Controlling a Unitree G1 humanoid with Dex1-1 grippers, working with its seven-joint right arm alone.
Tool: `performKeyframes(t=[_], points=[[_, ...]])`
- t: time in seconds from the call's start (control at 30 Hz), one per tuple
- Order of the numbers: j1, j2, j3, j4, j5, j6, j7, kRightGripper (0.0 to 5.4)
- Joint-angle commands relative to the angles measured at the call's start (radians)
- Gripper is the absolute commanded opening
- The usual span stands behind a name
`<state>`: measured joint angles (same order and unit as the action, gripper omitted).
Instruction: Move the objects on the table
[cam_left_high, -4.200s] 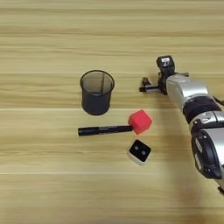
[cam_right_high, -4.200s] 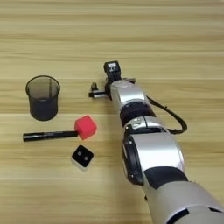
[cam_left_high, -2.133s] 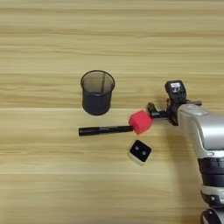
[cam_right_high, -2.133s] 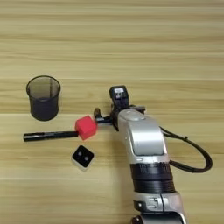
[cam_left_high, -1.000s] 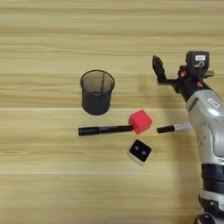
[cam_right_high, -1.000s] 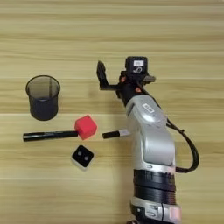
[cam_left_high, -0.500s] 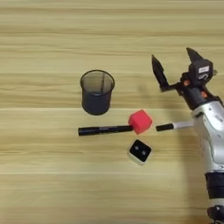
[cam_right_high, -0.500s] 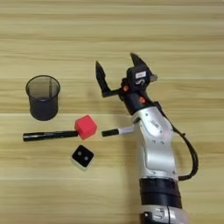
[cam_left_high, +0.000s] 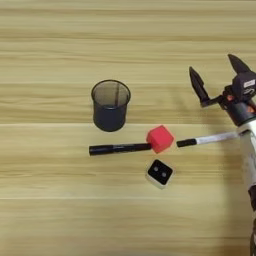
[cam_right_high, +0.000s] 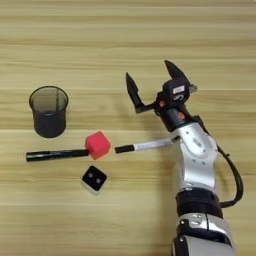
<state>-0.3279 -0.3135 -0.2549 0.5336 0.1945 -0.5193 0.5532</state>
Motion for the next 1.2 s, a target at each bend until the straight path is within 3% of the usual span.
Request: performKeyframes(t=[0.03,0.27,0.47,0.63,0.73,0.83,1.2], points=[[-0.123,-0.055,-0.007,-0.024,0.015,-0.049,-0.003,5.35],[-0.157,-0.118,-0.035,0.068,0.015,-0.113,0.018,5.35],[-0.214,-0.219,-0.027,0.301,-0.051,-0.202,0.031,5.35],[-0.251,-0.300,-0.008,0.479,-0.104,-0.210,0.036,5.35],[-0.265,-0.344,0.008,0.554,-0.160,-0.239,-0.012,5.35],[-0.258,-0.385,0.056,0.607,-0.263,-0.296,-0.101,5.35],[-0.234,-0.421,0.155,0.686,-0.437,-0.360,-0.325,5.35]])
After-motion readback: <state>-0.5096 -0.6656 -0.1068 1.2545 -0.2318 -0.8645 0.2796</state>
